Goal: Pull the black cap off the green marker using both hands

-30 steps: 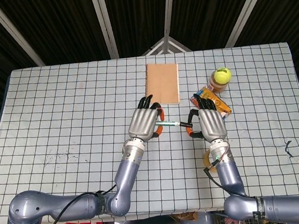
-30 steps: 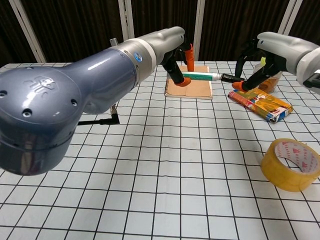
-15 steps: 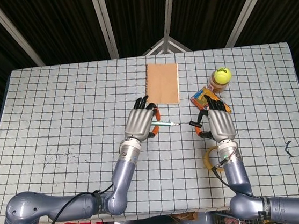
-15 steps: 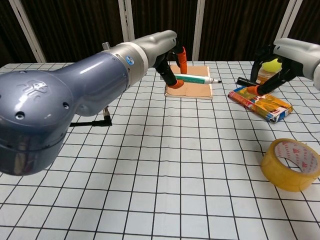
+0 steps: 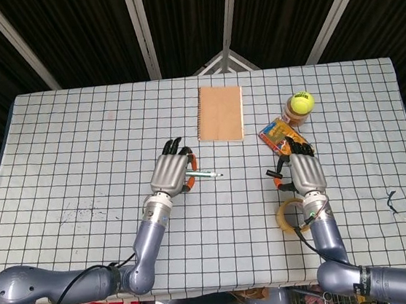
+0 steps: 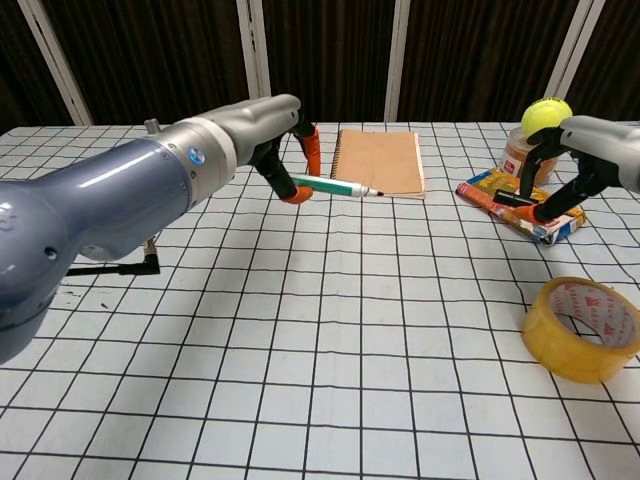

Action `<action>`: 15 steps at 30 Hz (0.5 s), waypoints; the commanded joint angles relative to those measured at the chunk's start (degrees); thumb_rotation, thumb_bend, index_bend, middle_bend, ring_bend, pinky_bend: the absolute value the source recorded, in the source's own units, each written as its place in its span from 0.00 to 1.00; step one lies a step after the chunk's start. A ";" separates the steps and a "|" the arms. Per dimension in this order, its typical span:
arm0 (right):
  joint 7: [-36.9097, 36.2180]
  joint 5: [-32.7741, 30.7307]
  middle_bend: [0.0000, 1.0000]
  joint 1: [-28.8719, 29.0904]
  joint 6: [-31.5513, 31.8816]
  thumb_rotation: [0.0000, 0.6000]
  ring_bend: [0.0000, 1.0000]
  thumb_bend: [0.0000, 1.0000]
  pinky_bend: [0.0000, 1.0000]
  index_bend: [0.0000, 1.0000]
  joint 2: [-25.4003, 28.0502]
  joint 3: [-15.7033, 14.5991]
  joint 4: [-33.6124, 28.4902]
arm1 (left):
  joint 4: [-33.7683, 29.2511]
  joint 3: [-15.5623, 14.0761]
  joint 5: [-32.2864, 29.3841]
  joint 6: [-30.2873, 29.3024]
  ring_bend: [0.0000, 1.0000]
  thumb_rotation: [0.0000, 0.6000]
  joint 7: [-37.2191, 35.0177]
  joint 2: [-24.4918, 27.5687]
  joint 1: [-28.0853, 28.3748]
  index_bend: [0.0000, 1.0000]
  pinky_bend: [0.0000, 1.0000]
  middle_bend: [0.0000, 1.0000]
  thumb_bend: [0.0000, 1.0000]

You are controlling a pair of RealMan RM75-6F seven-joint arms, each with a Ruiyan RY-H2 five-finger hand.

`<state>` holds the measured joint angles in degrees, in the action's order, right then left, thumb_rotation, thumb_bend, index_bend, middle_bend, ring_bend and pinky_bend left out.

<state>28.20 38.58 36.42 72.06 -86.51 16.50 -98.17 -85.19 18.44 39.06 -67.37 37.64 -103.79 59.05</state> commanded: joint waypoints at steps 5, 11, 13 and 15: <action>-0.38 -0.31 0.07 0.34 -1.58 1.00 0.10 0.40 0.04 0.61 -2.37 -0.69 3.55 | 2.47 -2.30 2.42 1.77 0.00 1.00 -3.99 0.21 -2.69 0.65 0.00 0.25 0.52; 1.30 -2.67 0.07 1.03 -2.73 1.00 0.07 0.35 0.00 0.30 -3.46 -0.63 4.11 | 4.15 -3.32 4.83 4.29 0.00 1.00 -7.60 0.10 -4.08 0.32 0.00 0.18 0.52; 2.12 -3.97 0.06 1.22 -2.89 1.00 0.05 0.26 0.00 0.17 -3.42 -0.45 3.64 | 3.96 -3.46 5.30 5.28 0.00 1.00 -8.53 0.64 -4.50 0.19 0.00 0.14 0.52; 3.05 -5.18 0.04 1.31 -2.67 1.00 0.04 0.20 0.00 0.09 -3.15 -0.34 2.83 | 3.15 -3.59 6.08 5.87 0.00 1.00 -9.52 1.60 -5.07 0.12 0.00 0.11 0.52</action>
<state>30.55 34.18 37.57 69.33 -89.82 16.02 -94.75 -81.54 15.01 44.63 -61.90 28.70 -102.80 54.42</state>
